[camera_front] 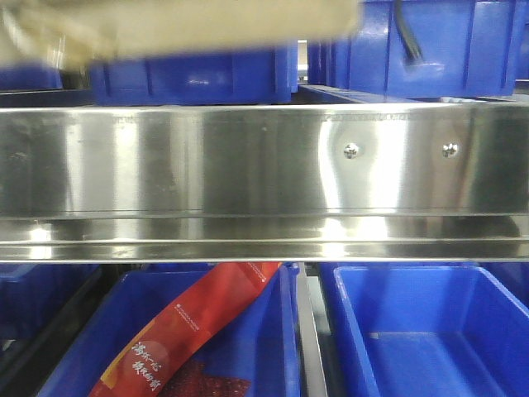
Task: Grab carton from right shelf to conveyor
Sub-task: 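Grip the carton's side walls with the left and right grippers, then lift the carton off the shelf with both grippers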
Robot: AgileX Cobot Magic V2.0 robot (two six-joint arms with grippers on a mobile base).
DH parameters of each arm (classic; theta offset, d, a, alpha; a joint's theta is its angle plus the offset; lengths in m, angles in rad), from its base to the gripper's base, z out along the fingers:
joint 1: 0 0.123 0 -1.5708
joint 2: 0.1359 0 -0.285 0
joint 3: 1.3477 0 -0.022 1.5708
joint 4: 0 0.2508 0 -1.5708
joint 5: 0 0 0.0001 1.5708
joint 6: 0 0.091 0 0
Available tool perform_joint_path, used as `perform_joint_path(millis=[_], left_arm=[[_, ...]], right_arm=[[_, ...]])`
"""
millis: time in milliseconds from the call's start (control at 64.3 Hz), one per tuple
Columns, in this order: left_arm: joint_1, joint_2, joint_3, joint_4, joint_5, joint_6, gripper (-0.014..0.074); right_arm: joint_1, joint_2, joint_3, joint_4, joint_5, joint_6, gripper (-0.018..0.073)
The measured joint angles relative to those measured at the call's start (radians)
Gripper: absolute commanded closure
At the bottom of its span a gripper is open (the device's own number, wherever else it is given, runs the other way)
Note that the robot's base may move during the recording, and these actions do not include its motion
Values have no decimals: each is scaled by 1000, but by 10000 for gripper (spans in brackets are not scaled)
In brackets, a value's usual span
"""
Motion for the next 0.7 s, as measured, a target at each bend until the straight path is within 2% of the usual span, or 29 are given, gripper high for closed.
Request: perform_joint_path(millis=[93, 218, 544, 622, 699], left_arm=[[-15, -58, -2, 2, 44, -38, 608], [-69, -129, 18, 39, 73, -103, 608], [-347, -312, 200, 255, 85, -307, 610], [-394, -339, 231, 286, 87, -341, 610], [-416, -348, 246, 296, 91, -357, 610]], right_arm=[[0, -53, 6, 10, 4, -32, 627], [0, -139, 81, 21, 7, -58, 627], [0, -405, 380, 24, 12, -83, 627], [0, -451, 437, 27, 12, -83, 627], [0, -480, 479, 29, 12, -83, 627]])
